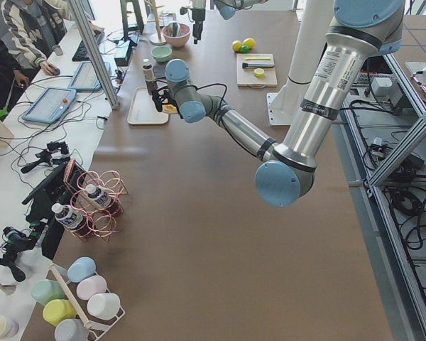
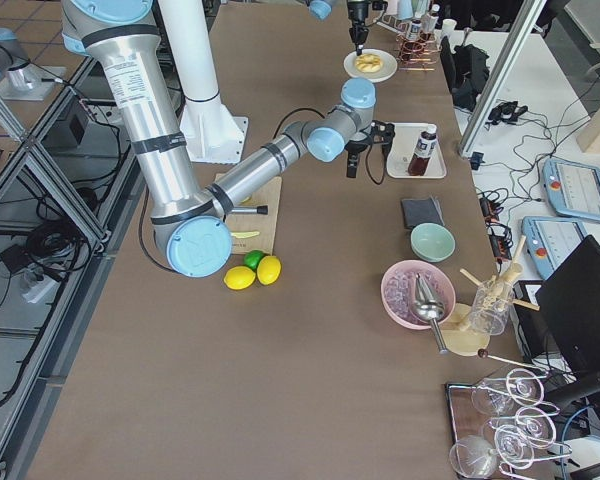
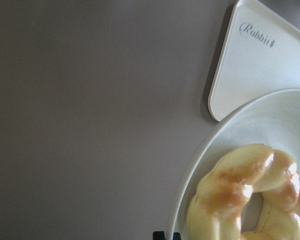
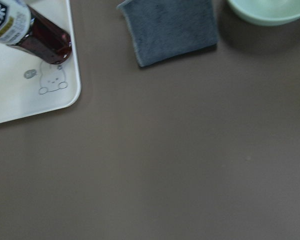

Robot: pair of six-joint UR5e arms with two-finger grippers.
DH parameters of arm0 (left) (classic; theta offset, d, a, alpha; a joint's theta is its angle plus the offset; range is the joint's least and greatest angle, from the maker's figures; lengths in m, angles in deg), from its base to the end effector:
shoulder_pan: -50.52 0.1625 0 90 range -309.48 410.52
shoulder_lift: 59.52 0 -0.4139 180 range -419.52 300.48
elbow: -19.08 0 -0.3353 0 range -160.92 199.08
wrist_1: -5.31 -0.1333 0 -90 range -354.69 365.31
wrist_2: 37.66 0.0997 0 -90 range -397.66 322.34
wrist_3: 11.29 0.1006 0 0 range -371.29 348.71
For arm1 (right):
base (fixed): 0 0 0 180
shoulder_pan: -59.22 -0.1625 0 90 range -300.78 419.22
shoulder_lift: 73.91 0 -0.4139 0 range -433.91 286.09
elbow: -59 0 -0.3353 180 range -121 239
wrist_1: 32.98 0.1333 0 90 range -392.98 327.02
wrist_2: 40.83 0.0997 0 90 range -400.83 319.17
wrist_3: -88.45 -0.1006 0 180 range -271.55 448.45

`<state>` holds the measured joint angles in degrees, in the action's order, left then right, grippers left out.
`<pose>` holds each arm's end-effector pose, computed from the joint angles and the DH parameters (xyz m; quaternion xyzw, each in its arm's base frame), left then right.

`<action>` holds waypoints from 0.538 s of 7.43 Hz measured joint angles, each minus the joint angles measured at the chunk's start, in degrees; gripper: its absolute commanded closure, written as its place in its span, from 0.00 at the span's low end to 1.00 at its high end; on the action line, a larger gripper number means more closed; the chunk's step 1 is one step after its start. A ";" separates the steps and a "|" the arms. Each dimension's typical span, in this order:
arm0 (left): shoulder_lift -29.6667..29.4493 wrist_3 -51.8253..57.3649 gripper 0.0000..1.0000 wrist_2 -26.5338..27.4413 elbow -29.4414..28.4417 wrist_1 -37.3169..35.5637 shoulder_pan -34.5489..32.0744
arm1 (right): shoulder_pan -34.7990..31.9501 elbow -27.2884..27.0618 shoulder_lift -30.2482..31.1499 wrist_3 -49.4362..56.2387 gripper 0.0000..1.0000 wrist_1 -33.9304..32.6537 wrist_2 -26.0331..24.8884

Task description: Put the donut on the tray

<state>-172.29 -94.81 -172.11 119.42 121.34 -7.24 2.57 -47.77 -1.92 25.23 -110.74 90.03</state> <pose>0.2423 -0.5020 0.3122 -0.0357 0.5618 -0.1801 0.8066 -0.2333 -0.4773 0.3438 0.0098 -0.4920 0.0869 0.8662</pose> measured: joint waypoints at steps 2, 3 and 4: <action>-2.81 -0.08 1.00 -0.29 0.48 -2.61 -0.56 | -7.96 -0.26 6.78 13.69 0.00 -2.55 0.80; -4.70 -0.13 1.00 -0.17 0.46 -5.23 0.20 | -11.57 -0.45 9.82 20.46 0.00 -4.93 1.42; -6.32 -0.13 1.00 0.10 0.09 -7.57 1.53 | -14.31 -0.60 12.03 26.31 0.00 -7.68 1.93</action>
<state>-178.61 -94.94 -172.02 119.51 113.77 -5.71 -11.75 -48.38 10.10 51.53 -118.42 91.96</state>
